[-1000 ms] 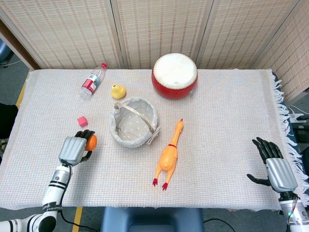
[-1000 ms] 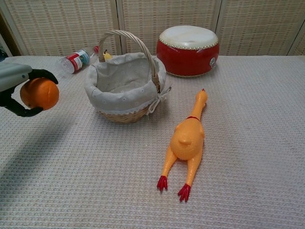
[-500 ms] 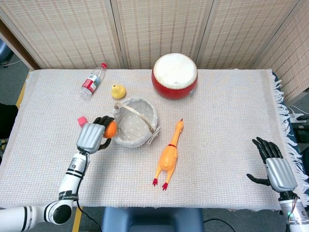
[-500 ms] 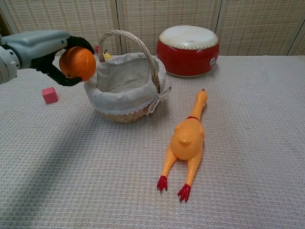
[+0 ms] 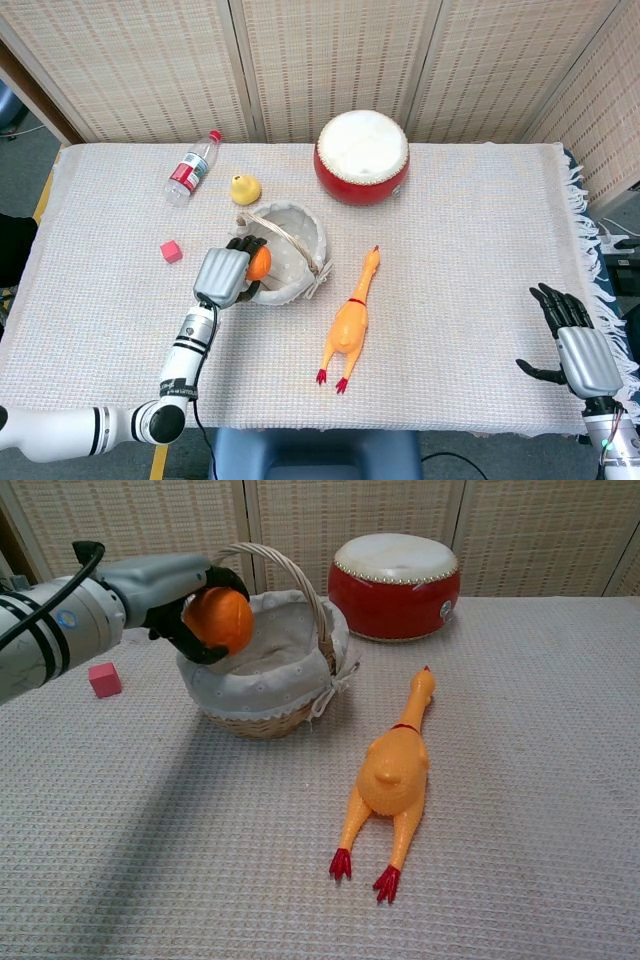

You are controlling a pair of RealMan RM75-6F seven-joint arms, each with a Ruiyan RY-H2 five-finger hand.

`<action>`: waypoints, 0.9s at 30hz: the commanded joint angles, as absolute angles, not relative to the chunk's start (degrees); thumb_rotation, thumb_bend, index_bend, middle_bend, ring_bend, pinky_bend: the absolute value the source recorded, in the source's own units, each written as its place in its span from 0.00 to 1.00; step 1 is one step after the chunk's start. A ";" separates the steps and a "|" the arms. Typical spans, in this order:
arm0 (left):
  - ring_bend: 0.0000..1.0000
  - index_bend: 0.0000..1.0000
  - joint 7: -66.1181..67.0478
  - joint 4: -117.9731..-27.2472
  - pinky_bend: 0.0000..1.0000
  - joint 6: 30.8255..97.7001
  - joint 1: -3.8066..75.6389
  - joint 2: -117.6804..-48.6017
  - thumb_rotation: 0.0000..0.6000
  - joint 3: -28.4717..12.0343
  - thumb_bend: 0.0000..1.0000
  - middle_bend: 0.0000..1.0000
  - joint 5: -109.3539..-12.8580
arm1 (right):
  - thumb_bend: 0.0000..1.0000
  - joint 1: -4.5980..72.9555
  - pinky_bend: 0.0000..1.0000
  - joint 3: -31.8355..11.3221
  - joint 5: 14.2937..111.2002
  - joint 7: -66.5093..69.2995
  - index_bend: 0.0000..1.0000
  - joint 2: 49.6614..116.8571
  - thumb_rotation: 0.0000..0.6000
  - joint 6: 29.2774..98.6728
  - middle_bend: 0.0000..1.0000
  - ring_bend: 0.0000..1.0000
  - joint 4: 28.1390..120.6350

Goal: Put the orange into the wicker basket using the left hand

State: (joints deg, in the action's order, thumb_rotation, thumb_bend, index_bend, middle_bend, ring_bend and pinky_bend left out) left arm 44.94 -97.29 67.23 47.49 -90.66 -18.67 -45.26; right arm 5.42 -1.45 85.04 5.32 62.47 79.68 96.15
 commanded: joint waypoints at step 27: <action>0.00 0.00 31.32 -112.73 0.13 79.71 30.06 -68.52 1.00 -3.71 0.37 0.00 -58.18 | 0.03 5.19 0.00 -1.47 85.50 4.26 0.00 62.31 1.00 80.28 0.00 0.00 95.63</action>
State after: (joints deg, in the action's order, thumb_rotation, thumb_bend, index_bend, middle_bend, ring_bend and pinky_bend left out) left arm 37.02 -111.63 77.23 35.33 -72.23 -8.75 -52.05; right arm 5.21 -1.46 85.49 4.26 62.32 80.28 95.63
